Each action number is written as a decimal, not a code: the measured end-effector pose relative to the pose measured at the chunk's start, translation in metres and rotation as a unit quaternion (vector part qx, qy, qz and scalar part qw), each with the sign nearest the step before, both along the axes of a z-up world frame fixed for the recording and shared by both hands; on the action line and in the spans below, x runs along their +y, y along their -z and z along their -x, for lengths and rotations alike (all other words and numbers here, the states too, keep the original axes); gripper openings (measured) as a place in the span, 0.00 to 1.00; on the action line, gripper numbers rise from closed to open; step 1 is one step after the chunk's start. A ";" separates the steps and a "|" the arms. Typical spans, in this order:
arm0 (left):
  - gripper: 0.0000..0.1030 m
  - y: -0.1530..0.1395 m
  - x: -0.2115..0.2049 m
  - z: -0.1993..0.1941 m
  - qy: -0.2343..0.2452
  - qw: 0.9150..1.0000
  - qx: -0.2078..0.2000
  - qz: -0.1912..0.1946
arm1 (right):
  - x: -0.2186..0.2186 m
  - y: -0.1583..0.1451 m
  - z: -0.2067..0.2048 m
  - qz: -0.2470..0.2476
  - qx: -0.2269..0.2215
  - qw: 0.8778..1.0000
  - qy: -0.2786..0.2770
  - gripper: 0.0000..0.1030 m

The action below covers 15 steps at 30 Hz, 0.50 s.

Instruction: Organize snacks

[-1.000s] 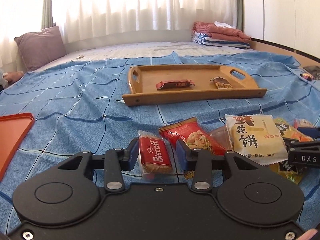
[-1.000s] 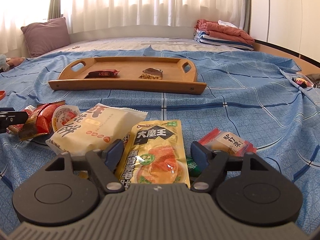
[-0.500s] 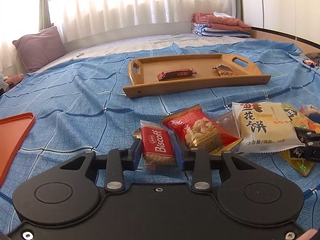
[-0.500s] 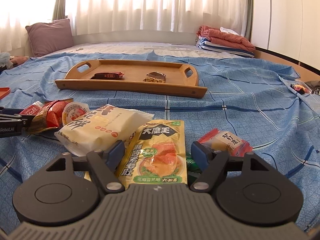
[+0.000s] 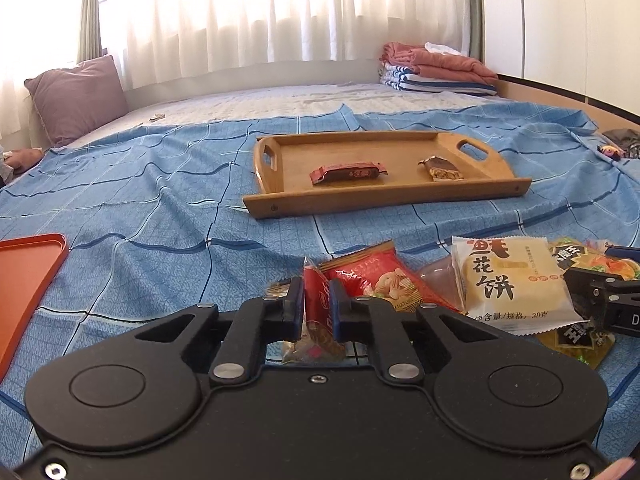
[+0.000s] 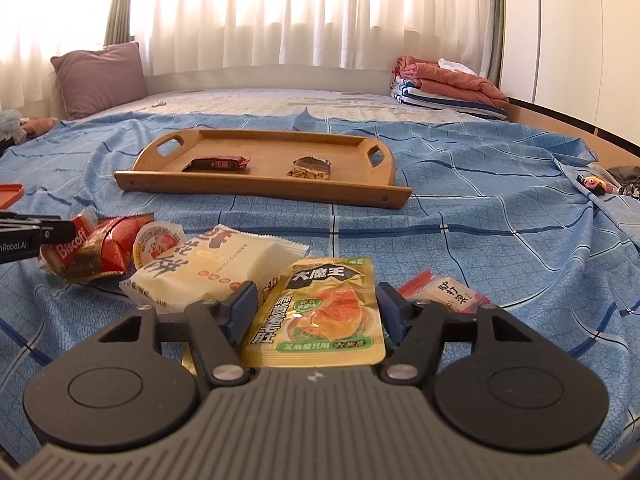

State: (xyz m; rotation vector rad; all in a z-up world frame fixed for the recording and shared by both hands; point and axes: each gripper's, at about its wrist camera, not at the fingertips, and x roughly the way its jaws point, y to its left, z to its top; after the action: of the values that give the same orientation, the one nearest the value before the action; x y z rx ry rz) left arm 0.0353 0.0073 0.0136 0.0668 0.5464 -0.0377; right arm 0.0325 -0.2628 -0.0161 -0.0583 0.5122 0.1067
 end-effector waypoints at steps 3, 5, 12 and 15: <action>0.11 -0.002 0.001 0.001 0.000 1.000 -0.004 0.002 | -0.001 -0.006 -0.001 0.004 0.001 1.000 0.004 0.34; 0.12 -0.002 0.002 0.001 0.001 1.000 -0.003 0.000 | -0.004 -0.008 -0.003 0.001 0.003 1.000 0.008 0.30; 0.29 0.012 -0.003 -0.002 -0.005 0.999 0.012 -0.033 | -0.002 -0.002 0.002 0.005 0.012 1.000 0.005 0.54; 0.36 0.014 -0.007 -0.002 0.000 0.999 0.009 -0.044 | 0.004 0.000 0.006 0.022 0.008 1.000 -0.002 0.57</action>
State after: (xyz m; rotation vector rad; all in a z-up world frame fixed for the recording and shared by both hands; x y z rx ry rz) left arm 0.0370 0.0005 -0.0009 0.1525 0.5664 -0.0135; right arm 0.0266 -0.2590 -0.0163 -0.1017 0.5304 0.0992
